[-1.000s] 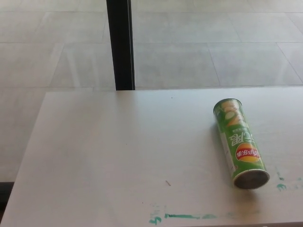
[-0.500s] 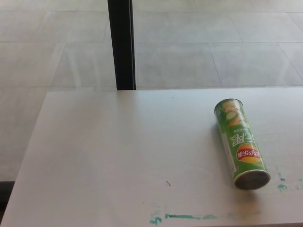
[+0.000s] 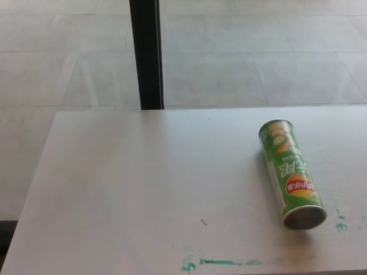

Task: Use the right hand as a fist to push the chips tray inside its container kept in the middle of the desk

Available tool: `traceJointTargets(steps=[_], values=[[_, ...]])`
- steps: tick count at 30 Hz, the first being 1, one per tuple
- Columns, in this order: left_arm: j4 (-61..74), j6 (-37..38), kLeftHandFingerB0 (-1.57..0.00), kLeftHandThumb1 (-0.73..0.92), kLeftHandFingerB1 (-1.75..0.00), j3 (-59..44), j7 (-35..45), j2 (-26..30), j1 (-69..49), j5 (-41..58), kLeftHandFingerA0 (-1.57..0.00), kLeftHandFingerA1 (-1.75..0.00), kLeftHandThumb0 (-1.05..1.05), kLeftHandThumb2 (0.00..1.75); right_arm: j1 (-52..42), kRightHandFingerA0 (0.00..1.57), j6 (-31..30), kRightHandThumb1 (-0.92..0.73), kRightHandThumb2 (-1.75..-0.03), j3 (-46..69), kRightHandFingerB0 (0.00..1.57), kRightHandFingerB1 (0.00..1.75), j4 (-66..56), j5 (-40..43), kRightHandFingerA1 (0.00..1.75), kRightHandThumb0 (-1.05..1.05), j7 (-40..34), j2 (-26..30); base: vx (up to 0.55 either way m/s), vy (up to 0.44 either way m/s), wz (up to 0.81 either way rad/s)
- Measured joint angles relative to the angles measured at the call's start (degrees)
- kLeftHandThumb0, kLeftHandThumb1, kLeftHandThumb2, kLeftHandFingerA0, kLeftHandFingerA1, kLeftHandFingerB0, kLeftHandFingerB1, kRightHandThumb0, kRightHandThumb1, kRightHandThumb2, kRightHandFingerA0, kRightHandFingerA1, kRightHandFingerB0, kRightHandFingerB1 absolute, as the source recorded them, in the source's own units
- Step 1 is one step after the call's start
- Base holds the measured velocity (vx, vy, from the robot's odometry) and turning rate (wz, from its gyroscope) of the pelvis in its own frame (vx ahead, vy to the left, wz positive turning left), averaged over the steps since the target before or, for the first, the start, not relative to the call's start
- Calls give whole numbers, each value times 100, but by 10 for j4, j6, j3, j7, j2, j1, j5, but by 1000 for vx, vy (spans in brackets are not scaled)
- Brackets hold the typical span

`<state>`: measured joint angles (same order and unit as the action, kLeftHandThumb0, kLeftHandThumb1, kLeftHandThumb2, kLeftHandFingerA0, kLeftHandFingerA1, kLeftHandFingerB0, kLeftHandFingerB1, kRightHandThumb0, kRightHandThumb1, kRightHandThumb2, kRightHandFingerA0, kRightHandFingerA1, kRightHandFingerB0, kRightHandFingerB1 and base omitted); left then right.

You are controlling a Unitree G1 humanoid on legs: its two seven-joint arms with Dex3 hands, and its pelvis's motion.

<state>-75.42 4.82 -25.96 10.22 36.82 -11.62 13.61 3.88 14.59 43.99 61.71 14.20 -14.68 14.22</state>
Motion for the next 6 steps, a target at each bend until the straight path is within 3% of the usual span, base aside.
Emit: traceJointTargets(steps=[6], values=[[0,-3,-32,69,-88,3,-1,2,6,-1,-59,-113,-89,132,3,90,11,-81,-64,-1,71,59,-7,15,107,-53,-2,-5,0,0,0]])
